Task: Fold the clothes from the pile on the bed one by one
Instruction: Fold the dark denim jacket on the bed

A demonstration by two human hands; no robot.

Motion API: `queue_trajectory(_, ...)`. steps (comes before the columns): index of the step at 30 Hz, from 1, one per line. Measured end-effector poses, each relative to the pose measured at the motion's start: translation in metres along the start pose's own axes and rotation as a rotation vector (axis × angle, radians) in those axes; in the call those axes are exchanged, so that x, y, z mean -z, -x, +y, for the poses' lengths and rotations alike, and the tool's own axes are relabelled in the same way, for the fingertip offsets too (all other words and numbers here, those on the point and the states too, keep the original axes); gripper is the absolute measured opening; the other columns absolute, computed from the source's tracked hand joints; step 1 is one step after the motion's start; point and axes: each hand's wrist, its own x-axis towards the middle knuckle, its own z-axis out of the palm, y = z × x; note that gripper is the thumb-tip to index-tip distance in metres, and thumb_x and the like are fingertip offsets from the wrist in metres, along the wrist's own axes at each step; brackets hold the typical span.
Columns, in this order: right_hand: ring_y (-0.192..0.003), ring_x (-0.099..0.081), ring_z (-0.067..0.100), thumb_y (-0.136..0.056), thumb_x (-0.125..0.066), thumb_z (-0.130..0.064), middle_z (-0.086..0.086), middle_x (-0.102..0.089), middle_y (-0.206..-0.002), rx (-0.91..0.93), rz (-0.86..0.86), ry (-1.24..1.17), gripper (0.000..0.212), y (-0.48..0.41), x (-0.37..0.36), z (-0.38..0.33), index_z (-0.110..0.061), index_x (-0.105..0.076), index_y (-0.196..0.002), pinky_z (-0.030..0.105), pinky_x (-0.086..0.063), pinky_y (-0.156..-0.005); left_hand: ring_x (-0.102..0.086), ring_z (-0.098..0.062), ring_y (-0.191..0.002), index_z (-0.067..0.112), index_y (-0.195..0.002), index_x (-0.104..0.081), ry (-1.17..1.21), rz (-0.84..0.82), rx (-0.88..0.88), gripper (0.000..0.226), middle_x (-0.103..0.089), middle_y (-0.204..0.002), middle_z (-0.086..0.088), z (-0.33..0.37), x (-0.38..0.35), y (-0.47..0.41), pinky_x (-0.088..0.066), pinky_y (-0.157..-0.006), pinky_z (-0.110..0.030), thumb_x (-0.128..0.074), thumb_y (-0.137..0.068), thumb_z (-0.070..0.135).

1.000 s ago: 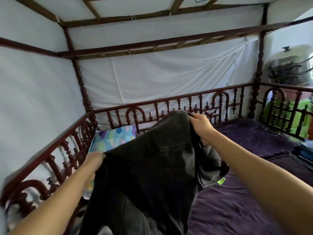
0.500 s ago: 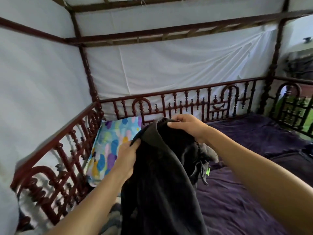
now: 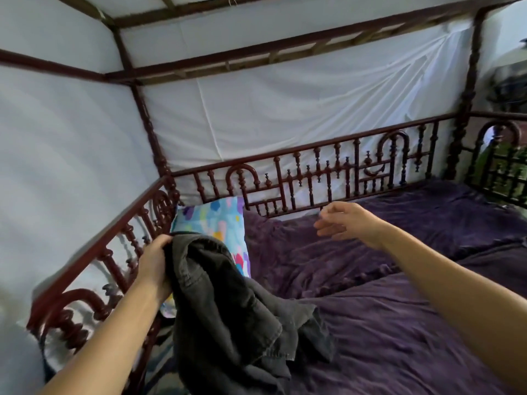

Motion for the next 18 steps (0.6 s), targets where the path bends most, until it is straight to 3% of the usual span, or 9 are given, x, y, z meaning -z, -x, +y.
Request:
queue_trajectory(1, -0.096, -0.07, 0.019, -0.093, -0.061, -0.016, 0.001, -0.073, -0.102, 0.037, -0.038, 0.16, 0.008, -0.005, -0.001, -0.007, -0.018, -0.061, -0.101, 0.039, -0.053, -0.088, -0.061, -0.026, -0.077, 0.002, -0.091, -0.062, -0.003, 0.0, -0.015, 0.026, -0.06, -0.089, -0.017, -0.003, 0.002, 0.001, -0.052, -0.07, -0.031, -0.043, -0.084, 0.018)
queue_trajectory(3, -0.106, -0.065, 0.019, -0.083, -0.072, -0.012, -0.003, -0.067, -0.111, 0.049, -0.162, 0.554, 0.039, -0.016, -0.024, 0.01, -0.023, -0.058, -0.118, 0.033, -0.053, -0.088, -0.064, -0.023, -0.069, 0.003, -0.075, -0.068, -0.001, -0.055, -0.043, 0.034, -0.065, -0.076, -0.012, -0.005, -0.004, 0.008, -0.054, -0.057, -0.024, -0.04, -0.089, 0.017)
queue_trajectory(5, -0.122, -0.053, 0.023, -0.073, -0.081, -0.023, 0.0, -0.053, -0.133, 0.0, -0.313, 0.847, 0.079, -0.011, -0.072, 0.048, -0.029, -0.041, -0.141, 0.032, -0.048, -0.093, -0.067, -0.019, -0.059, 0.007, -0.057, -0.072, 0.022, -0.16, -0.054, 0.053, -0.068, -0.064, -0.009, 0.002, -0.019, 0.022, -0.053, -0.049, -0.021, -0.035, -0.092, 0.016)
queue_trajectory(7, -0.132, -0.041, 0.027, -0.062, -0.086, -0.04, 0.0, -0.038, -0.147, -0.034, -0.401, 0.975, 0.108, 0.0, -0.122, 0.093, -0.035, -0.022, -0.149, 0.039, -0.041, -0.103, -0.067, -0.019, -0.061, 0.008, -0.052, -0.073, 0.047, -0.228, -0.07, 0.056, -0.069, -0.062, -0.007, 0.014, -0.029, 0.031, -0.052, -0.048, -0.02, -0.032, -0.091, 0.013)
queue_trajectory(9, -0.126, -0.047, 0.022, -0.063, -0.078, -0.048, 0.0, -0.048, -0.14, 0.02, -0.402, 0.876, 0.092, 0.004, -0.156, 0.12, -0.028, -0.037, -0.143, 0.039, -0.042, -0.103, -0.067, -0.018, -0.063, 0.007, -0.055, -0.073, 0.067, -0.247, -0.109, 0.049, -0.069, -0.062, -0.006, 0.026, -0.029, 0.036, -0.053, -0.05, -0.019, -0.034, -0.084, 0.01)
queue_trajectory(12, -0.082, -0.056, 0.011, -0.083, -0.062, -0.021, -0.004, -0.065, -0.084, 0.028, -0.204, 0.323, 0.022, -0.008, -0.169, 0.104, -0.005, -0.071, -0.095, 0.041, -0.053, -0.077, -0.067, -0.018, -0.066, 0.01, -0.067, -0.072, 0.104, -0.145, -0.102, 0.043, -0.07, -0.072, -0.005, 0.042, 0.002, 0.028, -0.055, -0.061, -0.024, -0.035, -0.089, 0.015)
queue_trajectory(14, -0.064, -0.053, 0.016, -0.09, -0.054, -0.004, -0.005, -0.062, -0.061, -0.034, -0.083, 0.057, 0.026, -0.013, -0.152, 0.066, -0.004, -0.067, -0.068, 0.028, -0.047, -0.054, -0.06, -0.021, -0.072, 0.017, -0.076, -0.063, -0.208, 0.075, -0.134, 0.022, -0.064, -0.081, -0.005, 0.046, 0.044, 0.007, -0.05, -0.066, -0.031, -0.044, -0.087, 0.023)
queue_trajectory(16, -0.064, -0.061, 0.02, -0.092, -0.054, -0.013, 0.001, -0.069, -0.064, -0.051, 0.008, -0.118, 0.029, -0.009, -0.129, 0.019, -0.008, -0.068, -0.067, 0.024, -0.05, -0.059, -0.055, -0.023, -0.082, 0.019, -0.083, -0.061, -0.618, 0.18, -0.231, 0.012, -0.06, -0.09, -0.006, 0.04, 0.079, -0.005, -0.046, -0.073, -0.034, -0.053, -0.077, 0.025)
queue_trajectory(18, -0.073, -0.067, 0.022, -0.088, -0.06, -0.026, 0.007, -0.073, -0.077, -0.045, 0.052, -0.213, 0.022, -0.006, -0.116, -0.021, -0.01, -0.072, -0.078, 0.031, -0.054, -0.074, -0.056, -0.013, -0.095, 0.026, -0.111, -0.061, -0.8, -0.008, -0.239, 0.045, -0.061, -0.108, -0.001, 0.02, 0.096, -0.003, -0.044, -0.084, -0.025, -0.055, -0.067, 0.021)
